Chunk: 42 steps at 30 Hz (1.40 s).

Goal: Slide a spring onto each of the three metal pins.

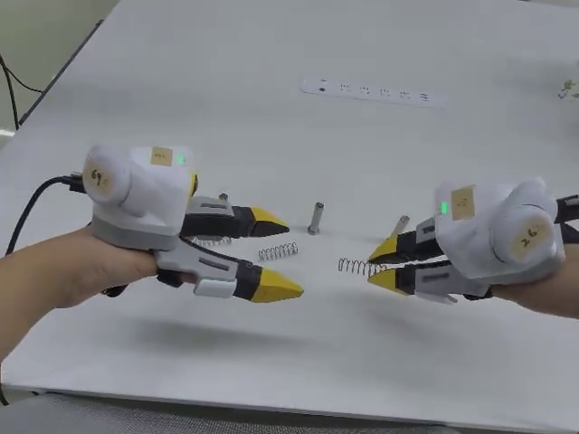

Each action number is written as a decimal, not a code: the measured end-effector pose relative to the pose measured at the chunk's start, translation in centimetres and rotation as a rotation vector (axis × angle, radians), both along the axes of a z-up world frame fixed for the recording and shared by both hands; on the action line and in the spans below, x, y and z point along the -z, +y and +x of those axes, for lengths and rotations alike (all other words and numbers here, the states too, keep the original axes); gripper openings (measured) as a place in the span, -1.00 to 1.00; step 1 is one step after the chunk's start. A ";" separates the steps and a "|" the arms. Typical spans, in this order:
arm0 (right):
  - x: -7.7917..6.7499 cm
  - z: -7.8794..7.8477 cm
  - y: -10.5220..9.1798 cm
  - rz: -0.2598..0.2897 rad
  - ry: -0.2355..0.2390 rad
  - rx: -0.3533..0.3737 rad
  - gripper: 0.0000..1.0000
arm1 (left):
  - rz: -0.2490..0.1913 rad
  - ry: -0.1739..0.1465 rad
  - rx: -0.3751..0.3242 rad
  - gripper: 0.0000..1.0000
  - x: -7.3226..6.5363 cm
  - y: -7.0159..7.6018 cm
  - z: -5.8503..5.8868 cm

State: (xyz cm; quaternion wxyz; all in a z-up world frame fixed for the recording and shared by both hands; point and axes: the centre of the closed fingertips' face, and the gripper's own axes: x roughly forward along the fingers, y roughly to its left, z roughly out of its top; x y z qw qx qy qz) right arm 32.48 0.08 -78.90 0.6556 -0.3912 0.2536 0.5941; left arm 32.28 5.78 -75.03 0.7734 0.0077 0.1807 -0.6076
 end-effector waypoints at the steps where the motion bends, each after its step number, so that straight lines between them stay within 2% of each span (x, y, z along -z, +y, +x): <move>1: 0.0 -0.1 0.1 0.001 0.000 -0.001 -0.85 | -0.006 -0.009 0.000 -0.10 -0.2 -0.5 0.2; 4: -0.3 -0.1 0.4 0.011 0.000 -0.004 -0.85 | -0.011 -0.009 0.018 -0.14 0.0 -1.7 0.2; 8: -0.8 -0.1 0.8 0.028 -0.003 -0.003 -0.85 | 0.014 -0.017 0.053 -0.26 0.8 -2.8 -0.4; 13: -1.2 -0.3 0.8 0.043 0.000 -0.003 -0.85 | -0.013 -0.010 0.054 -0.38 0.7 -3.6 -0.4; 23: -1.9 -0.4 1.1 0.075 0.012 0.012 -0.85 | -0.087 0.006 0.021 -0.59 0.0 -3.6 0.3; 29: -2.2 -0.5 1.3 0.077 0.013 -0.001 -0.85 | -0.101 0.009 0.013 -0.67 -0.1 -3.6 0.2; 32: -2.4 -0.6 1.6 0.074 0.010 -0.015 -0.85 | -0.097 -0.007 0.027 -0.69 -0.2 -3.9 0.0; 42: -2.5 -0.8 1.8 0.076 0.011 -0.030 -0.85 | -0.105 -0.015 0.032 -0.89 -0.3 -4.2 -0.1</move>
